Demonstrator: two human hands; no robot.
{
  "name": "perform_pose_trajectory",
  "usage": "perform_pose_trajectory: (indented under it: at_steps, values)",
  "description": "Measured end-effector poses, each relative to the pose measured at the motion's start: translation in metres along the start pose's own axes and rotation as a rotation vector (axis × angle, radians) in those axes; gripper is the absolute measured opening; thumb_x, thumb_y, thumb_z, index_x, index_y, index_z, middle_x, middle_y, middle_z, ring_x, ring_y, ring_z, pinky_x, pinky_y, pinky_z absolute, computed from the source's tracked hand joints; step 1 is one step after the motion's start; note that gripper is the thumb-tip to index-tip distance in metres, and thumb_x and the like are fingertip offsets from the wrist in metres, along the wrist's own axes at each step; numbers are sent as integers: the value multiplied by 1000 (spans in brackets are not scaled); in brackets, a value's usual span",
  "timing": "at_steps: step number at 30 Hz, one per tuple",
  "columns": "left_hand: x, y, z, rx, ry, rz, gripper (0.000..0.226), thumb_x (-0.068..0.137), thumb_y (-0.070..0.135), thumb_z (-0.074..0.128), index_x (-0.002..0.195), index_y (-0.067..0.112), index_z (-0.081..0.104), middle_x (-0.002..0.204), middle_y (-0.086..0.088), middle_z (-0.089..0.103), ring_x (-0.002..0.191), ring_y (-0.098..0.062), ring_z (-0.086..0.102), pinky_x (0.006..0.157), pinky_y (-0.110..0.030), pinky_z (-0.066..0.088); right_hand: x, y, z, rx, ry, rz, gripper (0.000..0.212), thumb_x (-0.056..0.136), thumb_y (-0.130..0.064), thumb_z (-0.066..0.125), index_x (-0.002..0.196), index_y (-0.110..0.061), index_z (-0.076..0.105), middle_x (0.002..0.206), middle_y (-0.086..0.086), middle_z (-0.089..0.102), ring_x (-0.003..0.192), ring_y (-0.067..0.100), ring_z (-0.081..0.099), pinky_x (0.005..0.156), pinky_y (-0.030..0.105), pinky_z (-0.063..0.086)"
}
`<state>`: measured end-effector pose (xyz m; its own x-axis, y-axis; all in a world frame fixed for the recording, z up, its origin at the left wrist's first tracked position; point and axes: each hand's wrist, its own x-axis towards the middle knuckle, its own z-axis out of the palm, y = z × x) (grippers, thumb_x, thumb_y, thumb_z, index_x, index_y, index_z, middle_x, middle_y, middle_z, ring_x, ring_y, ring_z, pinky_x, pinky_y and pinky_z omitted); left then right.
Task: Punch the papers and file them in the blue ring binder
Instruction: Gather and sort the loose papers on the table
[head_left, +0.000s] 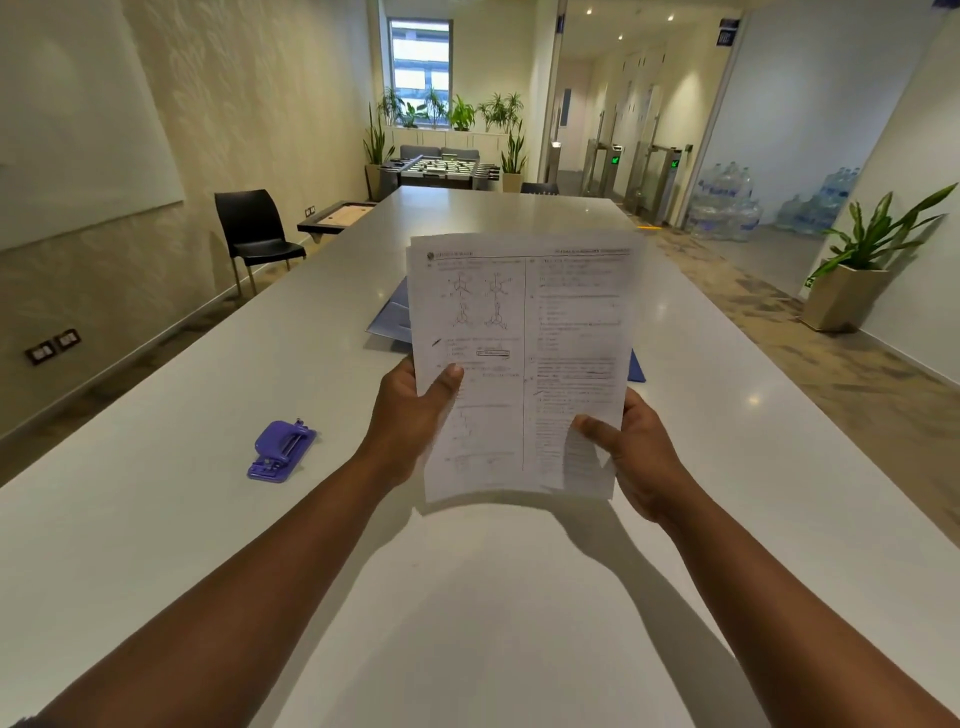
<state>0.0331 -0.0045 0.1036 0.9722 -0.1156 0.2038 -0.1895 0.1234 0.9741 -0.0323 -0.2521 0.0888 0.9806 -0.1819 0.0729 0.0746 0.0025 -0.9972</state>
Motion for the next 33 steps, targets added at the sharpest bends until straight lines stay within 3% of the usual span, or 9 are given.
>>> perform_pose_trajectory:
  at_steps: [7, 13, 19, 25, 30, 33]
  values:
    - [-8, -8, 10, 3, 22, -26, 29, 93, 34, 69, 112, 12, 67, 100, 1, 79, 90, -26, 76, 73, -32, 62, -7, 10, 1, -30, -34, 28, 37, 88, -4, 73, 122, -16, 67, 118, 4, 75, 114, 30, 68, 102, 56, 52]
    - [-8, 2, 14, 29, 15, 16, 34, 94, 37, 67, 113, 8, 67, 98, 2, 80, 86, -24, 77, 76, -38, 64, -6, 0, 2, -53, -37, -14, 32, 89, 0, 72, 119, -13, 71, 116, 1, 76, 109, 25, 71, 97, 51, 56]
    - [-17, -14, 17, 43, -12, -67, 36, 93, 41, 67, 115, 12, 66, 101, 1, 80, 88, -26, 77, 84, -51, 62, -9, 8, 4, -87, -32, 4, 30, 88, -3, 75, 115, -16, 72, 114, 0, 77, 109, 24, 71, 98, 53, 56]
    - [-17, -11, 14, 2, 6, -3, 26, 98, 31, 64, 118, 15, 61, 105, 2, 78, 91, -22, 77, 75, -36, 64, -9, -1, 1, -50, -48, -33, 31, 90, -3, 72, 118, -15, 70, 115, 1, 76, 108, 25, 71, 91, 46, 59]
    - [-19, -18, 10, 68, -34, 41, 22, 103, 27, 55, 122, 16, 60, 113, 1, 75, 99, -24, 75, 81, -42, 63, -10, 10, -3, -50, -50, 3, 32, 90, 2, 69, 117, -14, 71, 117, 3, 75, 114, 30, 68, 96, 49, 56]
    - [-17, -11, 9, 52, -45, 45, 21, 104, 26, 53, 121, 13, 58, 109, 4, 76, 97, -21, 75, 77, -36, 63, -8, 2, -5, -60, -50, -23, 31, 90, 1, 69, 117, -14, 70, 117, 3, 75, 111, 28, 69, 92, 46, 58]
